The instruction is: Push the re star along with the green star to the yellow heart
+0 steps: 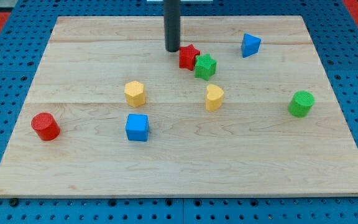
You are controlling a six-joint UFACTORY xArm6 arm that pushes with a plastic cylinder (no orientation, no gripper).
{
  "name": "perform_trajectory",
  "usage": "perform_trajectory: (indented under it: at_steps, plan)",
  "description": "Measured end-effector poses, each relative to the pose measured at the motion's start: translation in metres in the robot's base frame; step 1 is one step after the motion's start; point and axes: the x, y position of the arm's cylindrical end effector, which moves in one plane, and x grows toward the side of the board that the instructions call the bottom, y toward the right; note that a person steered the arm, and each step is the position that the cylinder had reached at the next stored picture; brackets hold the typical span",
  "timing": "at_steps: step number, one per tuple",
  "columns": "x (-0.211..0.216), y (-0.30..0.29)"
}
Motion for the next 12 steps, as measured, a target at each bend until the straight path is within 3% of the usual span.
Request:
perform_trajectory:
  at_steps: [3, 9, 12]
  plan:
    - [0.005, -0.002]
    - [0.017, 0.075]
    - [0.056, 0.085]
